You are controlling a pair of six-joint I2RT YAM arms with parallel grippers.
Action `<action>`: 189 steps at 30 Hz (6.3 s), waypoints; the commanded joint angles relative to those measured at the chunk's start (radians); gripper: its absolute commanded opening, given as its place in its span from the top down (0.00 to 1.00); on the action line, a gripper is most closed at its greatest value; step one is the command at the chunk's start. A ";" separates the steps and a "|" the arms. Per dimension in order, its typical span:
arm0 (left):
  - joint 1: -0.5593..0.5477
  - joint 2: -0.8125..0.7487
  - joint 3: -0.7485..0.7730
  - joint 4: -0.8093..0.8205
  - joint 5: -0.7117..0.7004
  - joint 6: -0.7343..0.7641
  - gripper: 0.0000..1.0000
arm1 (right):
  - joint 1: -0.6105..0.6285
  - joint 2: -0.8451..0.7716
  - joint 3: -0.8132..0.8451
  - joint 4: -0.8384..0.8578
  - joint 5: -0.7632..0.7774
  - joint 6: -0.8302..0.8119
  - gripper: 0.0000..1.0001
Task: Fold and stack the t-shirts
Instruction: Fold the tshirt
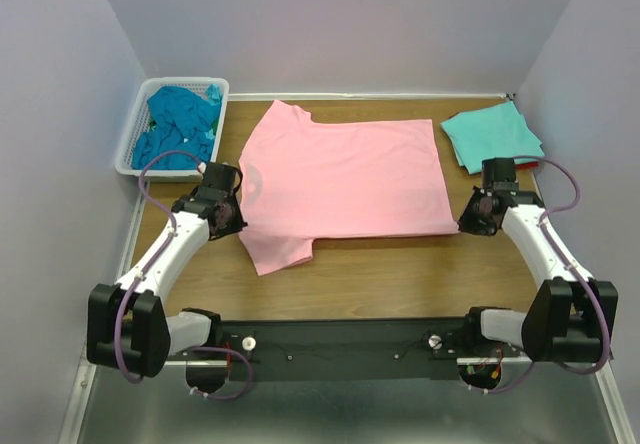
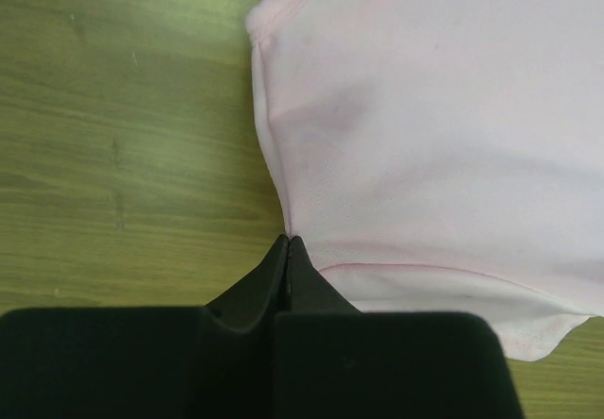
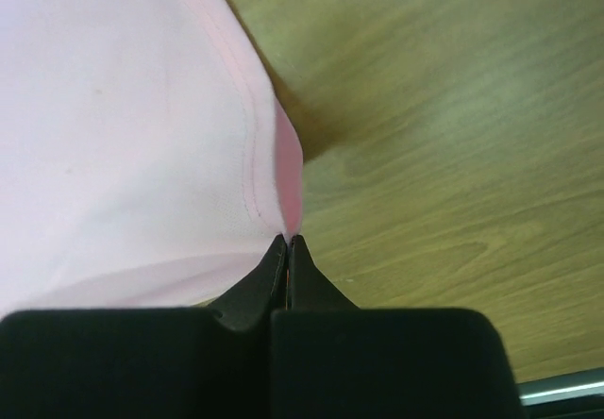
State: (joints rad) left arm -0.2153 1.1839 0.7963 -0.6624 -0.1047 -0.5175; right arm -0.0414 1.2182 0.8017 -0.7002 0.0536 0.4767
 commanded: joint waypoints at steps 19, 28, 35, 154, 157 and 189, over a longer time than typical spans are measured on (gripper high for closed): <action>0.050 0.391 0.320 0.139 -0.053 0.085 1.00 | -0.008 0.467 0.467 0.059 -0.047 -0.096 0.99; 0.063 0.462 0.340 0.187 -0.049 0.082 1.00 | -0.008 0.558 0.516 0.103 -0.049 -0.076 0.99; 0.070 0.506 0.353 0.221 -0.067 0.080 1.00 | -0.008 0.618 0.525 0.142 -0.034 -0.073 0.99; 0.111 -0.175 -0.114 0.442 -0.196 0.027 0.45 | 0.953 1.234 1.324 0.442 0.298 -0.788 0.91; 0.110 -0.167 -0.115 0.443 -0.187 0.027 0.45 | 0.940 1.280 1.370 0.456 0.307 -0.791 0.91; 0.106 -0.064 -0.118 0.566 0.141 0.014 0.51 | 0.733 0.948 0.984 0.631 -0.547 -0.187 0.40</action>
State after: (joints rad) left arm -0.1104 1.0794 0.6815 -0.1734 -0.1287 -0.4824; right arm 0.6666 2.1456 1.8351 -0.1509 -0.2001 0.1177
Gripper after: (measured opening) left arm 0.506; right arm 0.602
